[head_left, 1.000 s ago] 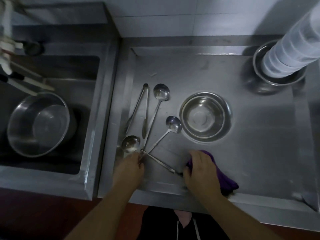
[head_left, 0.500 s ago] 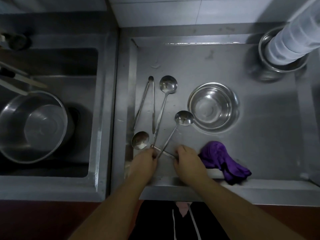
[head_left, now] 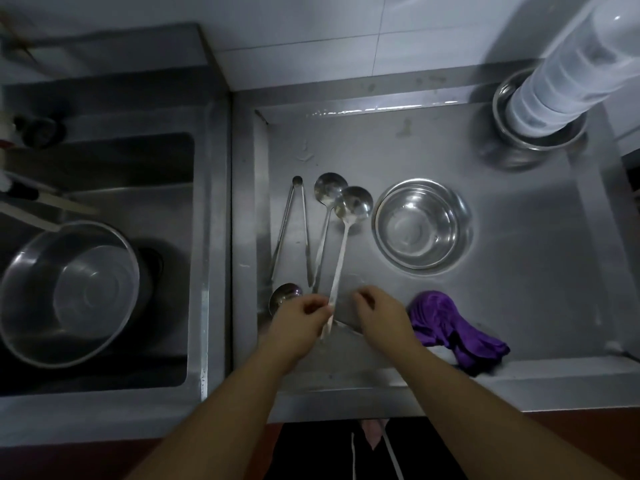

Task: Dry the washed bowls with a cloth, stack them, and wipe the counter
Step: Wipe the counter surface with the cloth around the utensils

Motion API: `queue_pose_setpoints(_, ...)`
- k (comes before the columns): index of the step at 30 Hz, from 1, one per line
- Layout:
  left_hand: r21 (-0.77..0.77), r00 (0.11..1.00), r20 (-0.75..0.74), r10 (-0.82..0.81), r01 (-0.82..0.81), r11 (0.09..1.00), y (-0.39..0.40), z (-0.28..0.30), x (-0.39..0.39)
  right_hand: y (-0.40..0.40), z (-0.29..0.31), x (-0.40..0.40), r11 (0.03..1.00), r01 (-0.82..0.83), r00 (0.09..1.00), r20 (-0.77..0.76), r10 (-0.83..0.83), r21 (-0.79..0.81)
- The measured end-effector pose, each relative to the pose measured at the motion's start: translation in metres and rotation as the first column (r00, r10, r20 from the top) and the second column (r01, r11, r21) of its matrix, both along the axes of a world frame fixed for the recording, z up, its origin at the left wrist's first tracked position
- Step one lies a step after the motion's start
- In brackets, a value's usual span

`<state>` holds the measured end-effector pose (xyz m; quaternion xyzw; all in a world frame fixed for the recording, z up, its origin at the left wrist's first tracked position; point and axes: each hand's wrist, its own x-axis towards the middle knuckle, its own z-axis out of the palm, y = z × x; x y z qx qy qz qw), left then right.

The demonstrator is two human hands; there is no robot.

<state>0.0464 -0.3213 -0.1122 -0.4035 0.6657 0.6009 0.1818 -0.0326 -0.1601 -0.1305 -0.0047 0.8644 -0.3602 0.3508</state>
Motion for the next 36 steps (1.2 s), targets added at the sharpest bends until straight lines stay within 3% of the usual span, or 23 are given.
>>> queue_pose_setpoints(3, 0.115, 0.997, -0.02, 0.069, -0.066, 0.991, -0.004, 0.006, -0.027, -0.027, 0.004, -0.027, 0.929, 0.32, 0.934, 0.229, -0.275, -0.188)
queue_pose_setpoints(6, 0.156, 0.997, -0.008, 0.076, -0.074, 0.985, -0.009, 0.008, -0.044, -0.049, 0.006, -0.054, 0.833, 0.478, 0.85, 0.386, -0.359, -0.28)
queue_pose_setpoints(10, 0.12, 0.998, 0.007, 0.058, -0.058, 0.991, -0.016, 0.008, -0.056, -0.065, 0.002, -0.074, 0.838, 0.467, 0.86, 0.362, -0.358, -0.282)
queue_pose_setpoints(16, -0.148, 0.996, 0.059, -0.062, 0.07, 0.986, -0.023, 0.009, -0.056, -0.081, -0.013, -0.07, 0.842, 0.46, 0.856, 0.39, -0.338, -0.281)
queue_pose_setpoints(22, -0.358, 0.973, 0.142, -0.183, 0.222, 0.907, -0.026, 0.009, -0.06, -0.088, -0.023, -0.069, 0.871, 0.436, 0.867, 0.363, -0.34, -0.226)
queue_pose_setpoints(30, -0.49, 0.967, 0.159, -0.199, 0.252, 0.834, -0.015, 0.01, -0.059, -0.1, -0.024, -0.074, 0.957, 0.274, 0.948, 0.196, -0.252, -0.094)
queue_pose_setpoints(36, -0.478, 0.956, 0.172, -0.237, 0.291, 0.829, -0.005, 0.009, -0.051, -0.11, -0.032, -0.075, 0.917, 0.394, 0.884, 0.299, -0.359, -0.064)
